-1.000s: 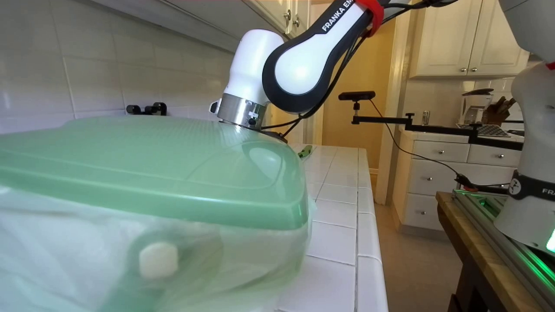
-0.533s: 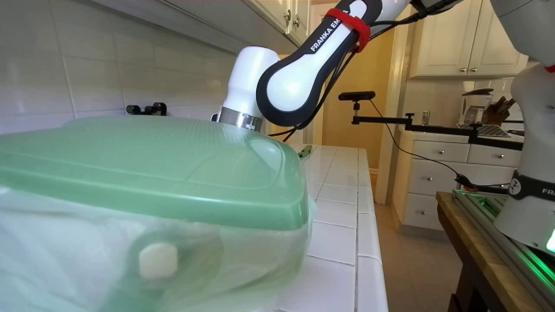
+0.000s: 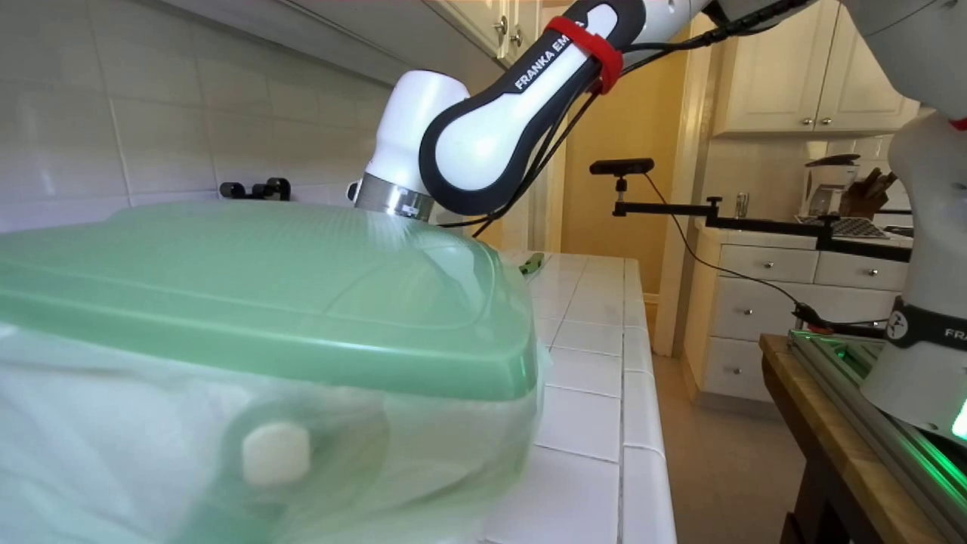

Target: Use the paper towel to clean the surface

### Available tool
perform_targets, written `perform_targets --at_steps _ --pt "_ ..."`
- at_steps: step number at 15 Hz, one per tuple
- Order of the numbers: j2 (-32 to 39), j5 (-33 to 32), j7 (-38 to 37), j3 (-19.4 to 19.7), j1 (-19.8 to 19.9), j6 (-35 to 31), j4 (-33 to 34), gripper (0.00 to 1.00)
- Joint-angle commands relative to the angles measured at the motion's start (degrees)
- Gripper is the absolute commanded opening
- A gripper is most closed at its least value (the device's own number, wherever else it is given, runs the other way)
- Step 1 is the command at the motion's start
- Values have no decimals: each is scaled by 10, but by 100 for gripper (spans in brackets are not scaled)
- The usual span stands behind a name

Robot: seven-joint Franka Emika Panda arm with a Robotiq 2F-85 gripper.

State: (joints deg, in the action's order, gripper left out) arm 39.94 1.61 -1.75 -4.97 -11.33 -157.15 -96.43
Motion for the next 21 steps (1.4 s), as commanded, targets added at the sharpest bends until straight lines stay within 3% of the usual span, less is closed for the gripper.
perform_targets --at_steps 1,9,14,21 --pt "31 -13 -18 15 -7 23 45 61" --pt "62 -12 -15 11 -8 76 90 0" --pt "54 -11 -15 9 -12 85 92 0" --pt "-16 -14 -50 21 -21 123 53 0"
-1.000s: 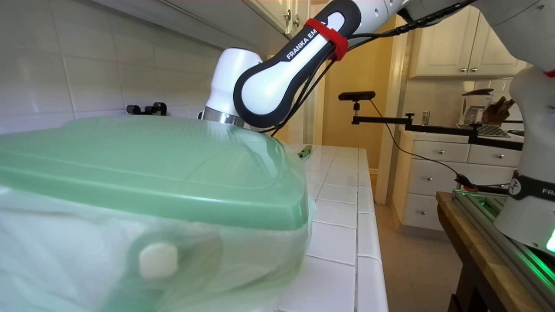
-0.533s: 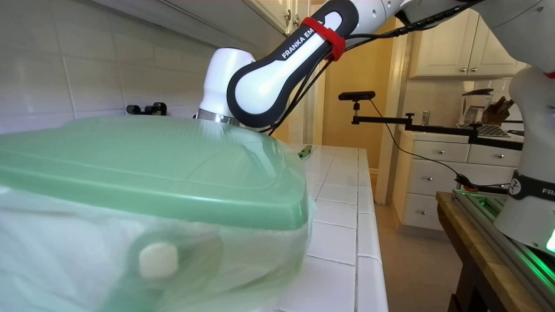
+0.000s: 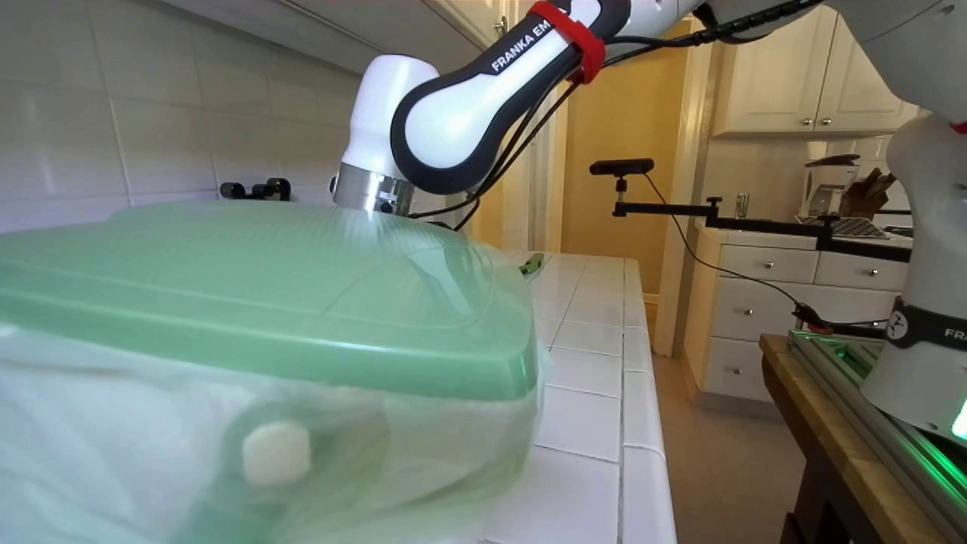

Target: Use the paper towel to clean the surface

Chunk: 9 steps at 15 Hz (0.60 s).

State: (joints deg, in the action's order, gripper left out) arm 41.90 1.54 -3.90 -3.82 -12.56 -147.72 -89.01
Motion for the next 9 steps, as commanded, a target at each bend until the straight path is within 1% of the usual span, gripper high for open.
perform_targets --at_steps 1,3,5,7,9 --pt "-50 -12 -37 9 -9 46 -28 0" --pt "-76 -10 -53 7 -11 83 -38 0" --pt "-100 -12 -76 8 -18 103 -56 0" --pt "-119 -8 -96 3 -22 110 -79 0" --pt "-136 -2 -114 -2 -28 94 -117 0"
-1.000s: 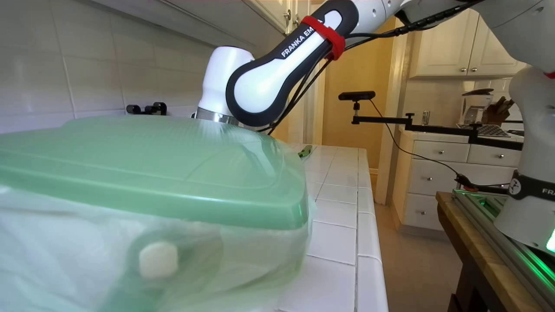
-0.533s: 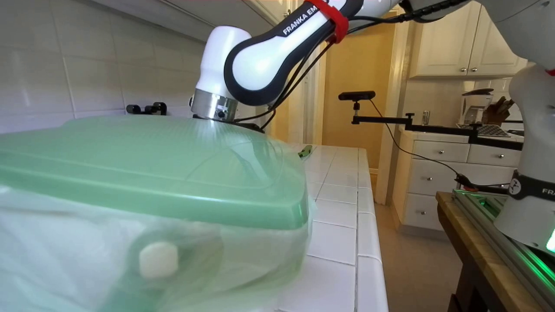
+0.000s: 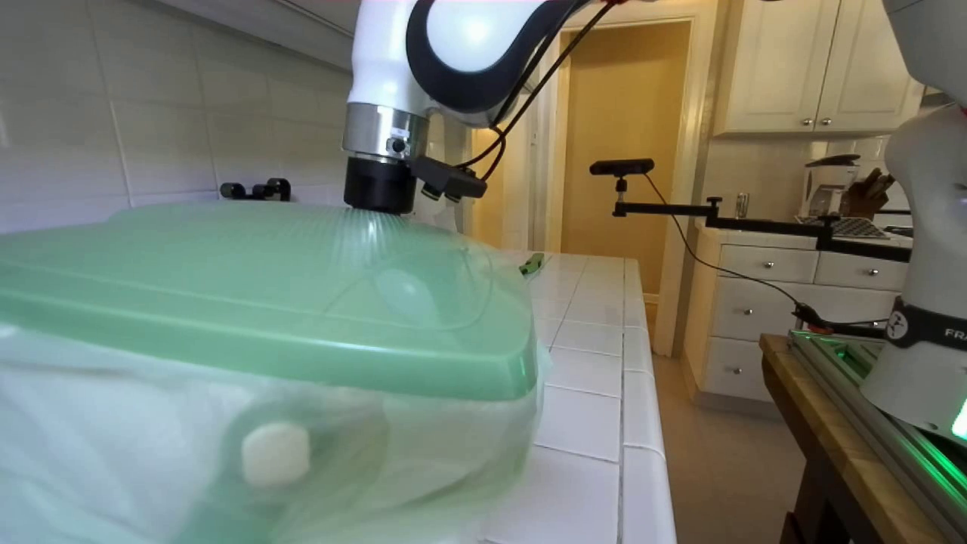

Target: Use the paper towel to clean the surface

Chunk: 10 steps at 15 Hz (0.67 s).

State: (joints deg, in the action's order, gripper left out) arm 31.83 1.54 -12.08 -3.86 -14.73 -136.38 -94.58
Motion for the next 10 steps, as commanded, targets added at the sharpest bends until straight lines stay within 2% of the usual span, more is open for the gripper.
perform_targets --at_steps 1,6,10 --pt "-44 -1 -39 -3 -8 -25 -80 0" --pt "-137 -17 -88 3 -21 -77 -206 0" --pt "-237 -50 -173 11 -26 -129 -317 0"
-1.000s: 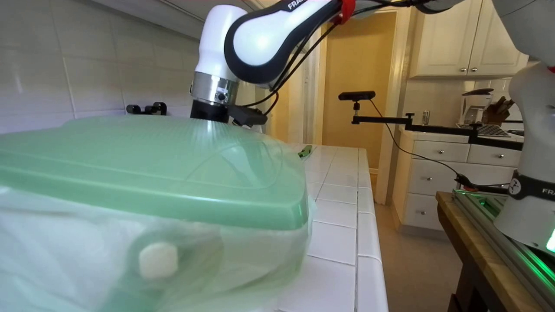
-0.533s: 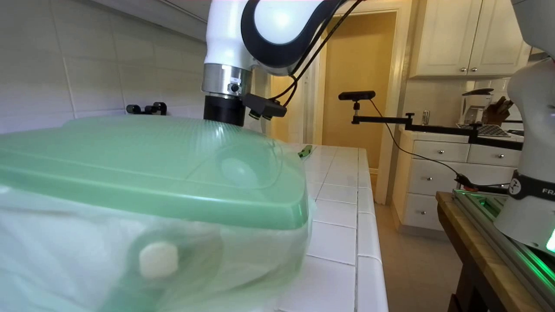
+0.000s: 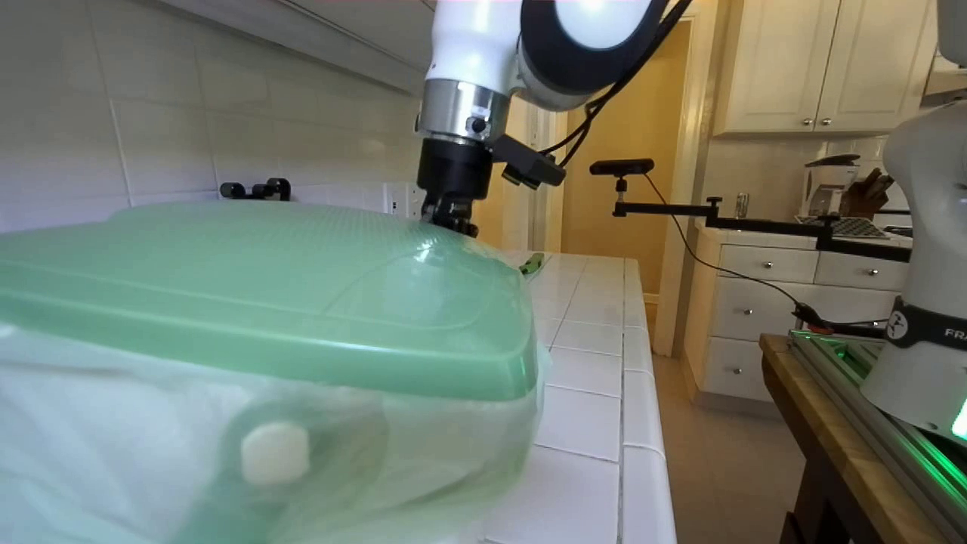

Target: Use the paper towel to clean the surface

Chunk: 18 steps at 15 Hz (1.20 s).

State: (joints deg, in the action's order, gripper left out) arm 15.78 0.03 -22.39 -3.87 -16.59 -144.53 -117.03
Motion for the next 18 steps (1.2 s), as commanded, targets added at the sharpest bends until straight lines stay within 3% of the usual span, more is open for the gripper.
perform_targets --at_steps 1,6,10,18 --pt "-100 -46 -93 10 -3 -53 -117 0" --pt "-206 -117 -232 3 49 -53 -215 0" --pt "-245 -113 -270 -7 103 -44 -264 0" --pt "-180 -96 -258 20 172 -87 -283 0"
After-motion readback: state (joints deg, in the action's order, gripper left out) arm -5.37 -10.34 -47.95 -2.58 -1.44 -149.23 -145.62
